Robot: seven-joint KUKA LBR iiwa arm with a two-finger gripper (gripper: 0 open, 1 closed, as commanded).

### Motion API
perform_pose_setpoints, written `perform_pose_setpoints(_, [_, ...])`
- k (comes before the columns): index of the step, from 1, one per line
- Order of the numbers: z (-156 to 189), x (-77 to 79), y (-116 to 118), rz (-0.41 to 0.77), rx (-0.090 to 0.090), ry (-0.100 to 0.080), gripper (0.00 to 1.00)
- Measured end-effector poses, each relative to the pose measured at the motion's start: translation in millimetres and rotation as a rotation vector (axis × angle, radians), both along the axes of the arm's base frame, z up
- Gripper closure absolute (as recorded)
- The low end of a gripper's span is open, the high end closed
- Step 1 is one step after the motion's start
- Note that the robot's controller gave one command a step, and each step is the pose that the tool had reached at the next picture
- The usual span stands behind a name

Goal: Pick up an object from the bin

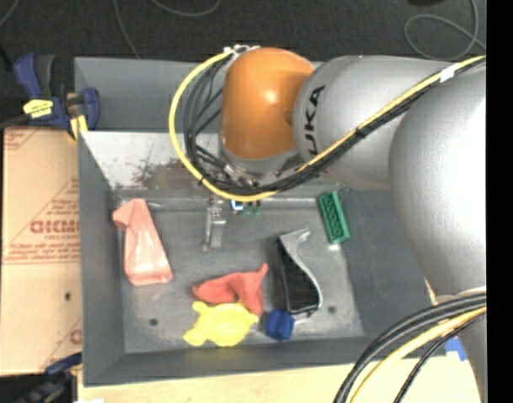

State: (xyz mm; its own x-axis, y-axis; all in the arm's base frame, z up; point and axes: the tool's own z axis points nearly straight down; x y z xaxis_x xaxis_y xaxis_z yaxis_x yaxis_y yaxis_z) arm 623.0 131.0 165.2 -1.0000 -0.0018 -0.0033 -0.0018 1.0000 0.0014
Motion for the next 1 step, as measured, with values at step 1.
perform_pose_setpoints(1, [-10.3, -2.1, -14.0, 0.123, 0.001, -0.004, 0.00])
